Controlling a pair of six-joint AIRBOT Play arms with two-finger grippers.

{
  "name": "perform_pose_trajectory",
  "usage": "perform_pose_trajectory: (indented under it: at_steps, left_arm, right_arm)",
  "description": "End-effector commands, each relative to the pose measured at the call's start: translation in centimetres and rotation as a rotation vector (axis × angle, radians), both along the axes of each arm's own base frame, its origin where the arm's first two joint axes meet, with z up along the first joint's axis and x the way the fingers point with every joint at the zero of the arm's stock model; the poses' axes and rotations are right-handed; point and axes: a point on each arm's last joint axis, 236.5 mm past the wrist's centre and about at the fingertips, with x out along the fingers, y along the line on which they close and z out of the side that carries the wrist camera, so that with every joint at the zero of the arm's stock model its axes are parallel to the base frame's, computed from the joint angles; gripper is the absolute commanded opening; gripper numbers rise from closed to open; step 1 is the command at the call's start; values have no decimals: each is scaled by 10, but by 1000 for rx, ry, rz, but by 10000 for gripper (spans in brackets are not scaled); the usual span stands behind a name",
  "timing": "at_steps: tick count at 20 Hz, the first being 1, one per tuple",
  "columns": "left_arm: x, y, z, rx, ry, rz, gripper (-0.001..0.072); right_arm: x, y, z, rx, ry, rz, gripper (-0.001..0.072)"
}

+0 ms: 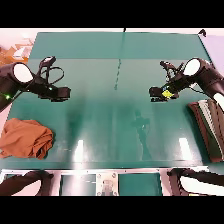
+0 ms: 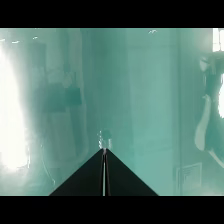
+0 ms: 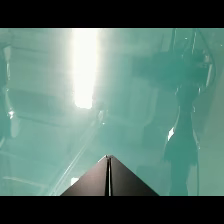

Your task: Fold the shirts.

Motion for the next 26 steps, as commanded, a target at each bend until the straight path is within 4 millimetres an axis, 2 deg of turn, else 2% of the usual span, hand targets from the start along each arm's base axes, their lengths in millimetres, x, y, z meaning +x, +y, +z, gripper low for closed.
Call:
perform_pose_trajectory:
  at_steps: [1, 2, 3, 4, 5, 7, 8, 11, 16, 19, 20, 21, 22, 23, 26]
  left_arm:
    - [0, 1, 0, 2, -2, 1, 22]
    - [-1, 5, -2, 22, 5, -3, 25]
    - [-5, 16, -6, 76, 22, -10, 345]
    - [-9, 36, -11, 156, 48, 24, 720]
    - [-15, 65, -15, 273, 80, 64, 720]
    - [-40, 121, -17, 516, 178, 65, 720]
    - [-55, 140, -17, 600, 237, 68, 720]
    - [-92, 159, -34, 681, 385, 63, 720]
    - [-167, 176, -85, 757, 634, -3, 720]
    - [-192, 189, -116, 806, 663, -72, 720]
    - [-193, 190, -124, 808, 654, -86, 634]
    - [-192, 189, -127, 804, 640, -92, 431]
    - [-189, 189, -128, 804, 629, -93, 112]
    - [-185, 189, -126, 802, 619, -101, 20]
    - [-158, 185, -100, 798, 575, -115, 20]
  right_arm:
    - [0, 0, 0, 0, 2, 0, 19]
    - [0, 0, 0, 0, 1, 0, 19]
    - [0, 0, 0, 0, 2, 0, 19]
    - [0, 0, 0, 0, 1, 0, 19]
    - [0, 0, 0, 0, 2, 0, 19]
    - [0, 0, 0, 0, 2, 0, 19]
    - [0, 0, 0, 0, 2, 0, 19]
    - [0, 0, 0, 0, 1, 0, 19]
    - [0, 0, 0, 0, 2, 0, 19]
    - [0, 0, 0, 0, 2, 0, 19]
    - [0, 0, 0, 0, 2, 0, 19]
    - [0, 0, 0, 0, 2, 0, 19]
    - [0, 0, 0, 0, 1, 0, 19]
    - [0, 0, 0, 0, 1, 0, 19]
    - [0, 0, 0, 0, 2, 0, 19]
